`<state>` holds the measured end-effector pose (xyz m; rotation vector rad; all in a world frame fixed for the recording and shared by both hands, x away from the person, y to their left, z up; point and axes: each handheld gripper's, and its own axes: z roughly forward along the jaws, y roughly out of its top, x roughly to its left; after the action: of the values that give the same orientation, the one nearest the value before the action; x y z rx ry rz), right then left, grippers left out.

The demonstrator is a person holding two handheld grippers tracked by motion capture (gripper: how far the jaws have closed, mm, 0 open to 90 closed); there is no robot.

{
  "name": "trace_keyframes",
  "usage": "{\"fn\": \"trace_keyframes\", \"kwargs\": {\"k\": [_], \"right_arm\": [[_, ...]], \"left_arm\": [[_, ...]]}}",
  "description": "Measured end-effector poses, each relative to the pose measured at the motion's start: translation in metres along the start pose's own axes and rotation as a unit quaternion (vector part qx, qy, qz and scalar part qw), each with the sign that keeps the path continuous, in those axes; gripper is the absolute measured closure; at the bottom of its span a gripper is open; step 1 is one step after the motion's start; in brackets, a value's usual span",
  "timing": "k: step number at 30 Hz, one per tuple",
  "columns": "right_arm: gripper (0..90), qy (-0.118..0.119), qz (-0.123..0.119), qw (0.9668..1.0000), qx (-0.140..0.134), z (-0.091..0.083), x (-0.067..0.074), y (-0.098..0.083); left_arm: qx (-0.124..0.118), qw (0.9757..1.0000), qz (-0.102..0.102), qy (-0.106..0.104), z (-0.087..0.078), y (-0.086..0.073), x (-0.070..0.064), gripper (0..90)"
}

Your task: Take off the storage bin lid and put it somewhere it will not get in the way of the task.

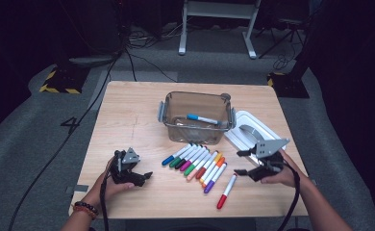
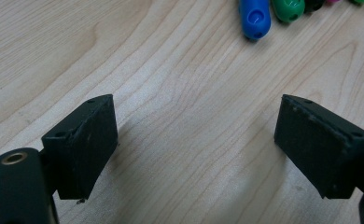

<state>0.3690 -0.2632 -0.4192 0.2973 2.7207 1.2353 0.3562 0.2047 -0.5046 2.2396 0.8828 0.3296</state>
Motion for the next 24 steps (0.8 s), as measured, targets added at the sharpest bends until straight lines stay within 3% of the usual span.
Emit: {"fn": "trace_keyframes", "kwargs": {"k": [3, 8, 12, 19, 24], "right_arm": [[34.1, 0.03, 0.006, 0.9995, 0.0, 0.01, 0.015, -0.019], [33.0, 0.06, -0.006, 0.998, 0.018, 0.027, 0.035, -0.037], [33.1, 0.081, -0.032, 0.9954, 0.042, 0.038, 0.048, -0.043], [38.5, 0.095, -0.053, 0.9922, 0.062, 0.05, 0.057, -0.045], [50.9, 0.088, -0.041, 0.9936, 0.058, 0.051, 0.053, -0.049]], "left_arm": [[0.0, 1.0, -0.001, 0.0, 0.0, 0.0, 0.0, 13.7], [0.001, 1.0, 0.0, 0.0, 0.0, 0.0, 0.0, 13.7], [0.0, 1.0, 0.0, 0.0, 0.0, 0.0, 0.0, 13.7], [0.0, 1.0, 0.0, 0.0, 0.0, 0.0, 0.0, 13.7], [0.0, 1.0, 0.0, 0.001, 0.0, 0.0, 0.0, 13.5]]}}
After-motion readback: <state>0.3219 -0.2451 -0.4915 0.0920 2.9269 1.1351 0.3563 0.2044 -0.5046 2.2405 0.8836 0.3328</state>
